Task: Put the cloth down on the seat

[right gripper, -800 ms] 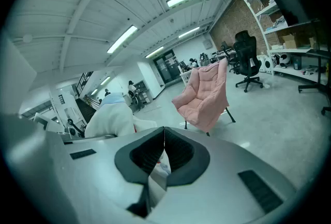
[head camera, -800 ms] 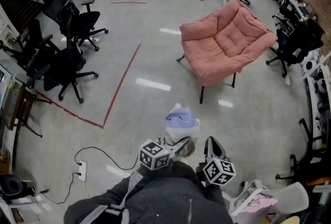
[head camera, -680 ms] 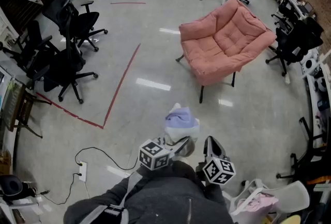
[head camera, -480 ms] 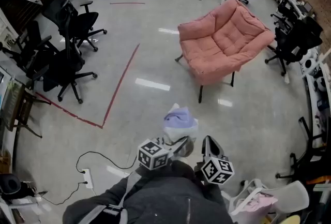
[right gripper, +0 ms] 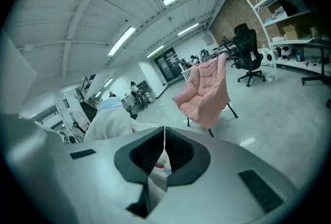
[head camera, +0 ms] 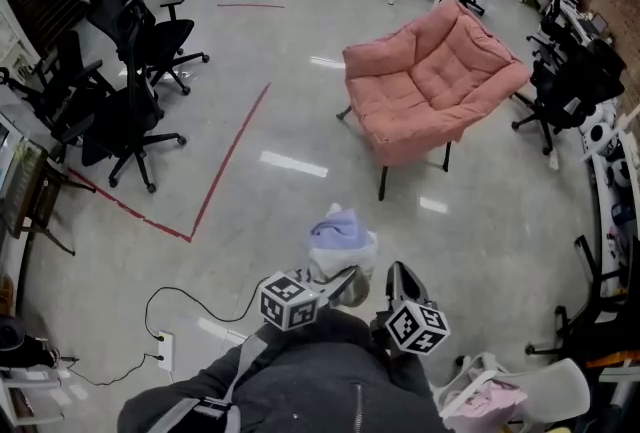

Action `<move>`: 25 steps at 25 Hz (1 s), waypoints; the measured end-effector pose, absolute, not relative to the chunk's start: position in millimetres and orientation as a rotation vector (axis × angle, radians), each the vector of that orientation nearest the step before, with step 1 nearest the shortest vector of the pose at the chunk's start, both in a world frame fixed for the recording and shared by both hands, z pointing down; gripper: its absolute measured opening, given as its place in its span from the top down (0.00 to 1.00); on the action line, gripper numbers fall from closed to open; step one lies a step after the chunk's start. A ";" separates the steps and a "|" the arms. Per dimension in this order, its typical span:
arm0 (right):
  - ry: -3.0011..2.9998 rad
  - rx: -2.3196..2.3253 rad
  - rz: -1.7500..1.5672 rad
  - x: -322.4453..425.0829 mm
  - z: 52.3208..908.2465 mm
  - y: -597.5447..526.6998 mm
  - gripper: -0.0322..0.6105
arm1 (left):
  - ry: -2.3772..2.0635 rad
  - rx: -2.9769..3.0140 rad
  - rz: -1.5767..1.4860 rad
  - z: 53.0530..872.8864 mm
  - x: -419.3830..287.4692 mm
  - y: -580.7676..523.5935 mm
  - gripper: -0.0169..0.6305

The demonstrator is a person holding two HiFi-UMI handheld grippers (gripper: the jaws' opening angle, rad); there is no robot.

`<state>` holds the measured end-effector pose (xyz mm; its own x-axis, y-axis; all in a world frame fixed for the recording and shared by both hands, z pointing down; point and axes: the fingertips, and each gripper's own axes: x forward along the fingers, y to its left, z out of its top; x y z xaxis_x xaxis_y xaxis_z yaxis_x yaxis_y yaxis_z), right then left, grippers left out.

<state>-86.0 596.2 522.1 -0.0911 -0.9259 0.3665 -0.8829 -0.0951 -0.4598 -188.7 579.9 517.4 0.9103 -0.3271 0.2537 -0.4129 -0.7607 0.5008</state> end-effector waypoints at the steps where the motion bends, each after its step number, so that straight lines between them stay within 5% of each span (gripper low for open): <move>1: 2.061 -2.063 -0.955 -83.2 525.2 598.2 0.93 | -0.533 2.495 0.195 520.0 -187.1 584.2 0.79; 25: 2.045 -2.003 -1.043 -44.7 548.5 544.3 0.93 | -0.590 2.472 0.170 537.2 -157.5 537.4 0.80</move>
<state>-44.7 544.3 548.5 -0.1328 -0.9133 0.3851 -0.8481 -0.0964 -0.5211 -157.5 537.4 537.2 0.8938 -0.3734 0.2481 -0.4482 -0.7306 0.5151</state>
